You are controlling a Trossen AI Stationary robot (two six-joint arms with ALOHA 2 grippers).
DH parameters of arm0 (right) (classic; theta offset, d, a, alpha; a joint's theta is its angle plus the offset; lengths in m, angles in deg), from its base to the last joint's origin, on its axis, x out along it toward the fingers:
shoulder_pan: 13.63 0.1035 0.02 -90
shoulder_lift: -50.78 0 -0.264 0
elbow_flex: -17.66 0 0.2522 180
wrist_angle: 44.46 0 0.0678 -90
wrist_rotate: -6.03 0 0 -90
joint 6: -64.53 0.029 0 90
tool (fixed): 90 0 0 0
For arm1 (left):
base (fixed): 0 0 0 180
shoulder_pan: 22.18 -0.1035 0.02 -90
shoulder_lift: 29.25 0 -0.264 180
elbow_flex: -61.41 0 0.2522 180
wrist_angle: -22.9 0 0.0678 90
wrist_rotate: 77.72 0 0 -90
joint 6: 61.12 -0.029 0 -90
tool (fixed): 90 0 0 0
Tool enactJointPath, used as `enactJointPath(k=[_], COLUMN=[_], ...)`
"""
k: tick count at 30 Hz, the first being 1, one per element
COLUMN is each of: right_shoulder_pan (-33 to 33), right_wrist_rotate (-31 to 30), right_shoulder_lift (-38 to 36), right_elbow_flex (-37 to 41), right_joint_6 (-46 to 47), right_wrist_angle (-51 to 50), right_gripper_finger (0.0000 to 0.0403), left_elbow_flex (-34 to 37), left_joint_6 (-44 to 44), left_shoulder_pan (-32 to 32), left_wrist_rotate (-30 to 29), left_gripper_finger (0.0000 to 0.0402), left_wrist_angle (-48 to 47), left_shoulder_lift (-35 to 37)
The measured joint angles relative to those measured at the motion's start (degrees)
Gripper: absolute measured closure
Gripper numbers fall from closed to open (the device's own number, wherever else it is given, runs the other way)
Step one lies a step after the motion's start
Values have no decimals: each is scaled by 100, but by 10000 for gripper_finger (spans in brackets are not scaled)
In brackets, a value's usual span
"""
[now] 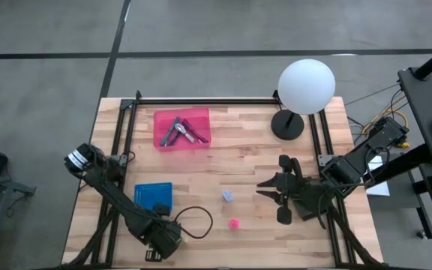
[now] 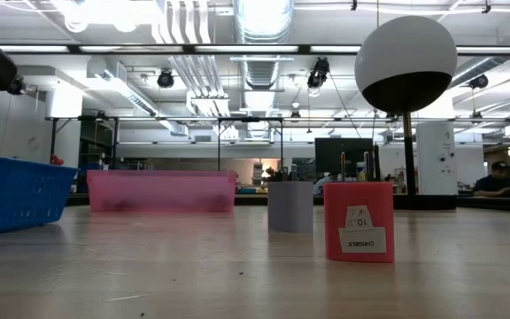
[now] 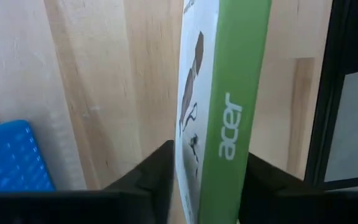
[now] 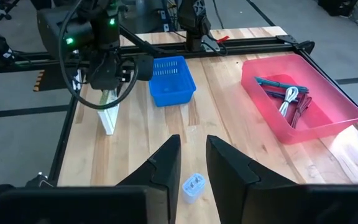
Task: Pick and place items into bin
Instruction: Put the card reader box into the black bin
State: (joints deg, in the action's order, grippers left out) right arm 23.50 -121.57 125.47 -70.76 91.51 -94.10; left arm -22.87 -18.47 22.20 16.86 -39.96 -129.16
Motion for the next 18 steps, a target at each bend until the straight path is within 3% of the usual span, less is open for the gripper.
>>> enactJointPath(k=[6, 12, 18], right_shoulder_pan=[0, -1, -7], right_wrist_rotate=[0, 2, -9], right_shoulder_lift=[0, 0, 70], right_elbow_flex=[0, 0, 0], right_joint_6=[0, 2, 2], right_wrist_angle=[-22, 7, 431], right_gripper_finger=[339, 344, 340], left_elbow_flex=[2, 2, 0], left_joint_6=[-4, 35, 5], left_shoulder_pan=[-24, -109, -368], left_wrist_rotate=[-34, -588, -2000], left_gripper_finger=[377, 375, 376], left_wrist_angle=[-126, -122, 19], left_shoulder_lift=[306, 930, 1800])
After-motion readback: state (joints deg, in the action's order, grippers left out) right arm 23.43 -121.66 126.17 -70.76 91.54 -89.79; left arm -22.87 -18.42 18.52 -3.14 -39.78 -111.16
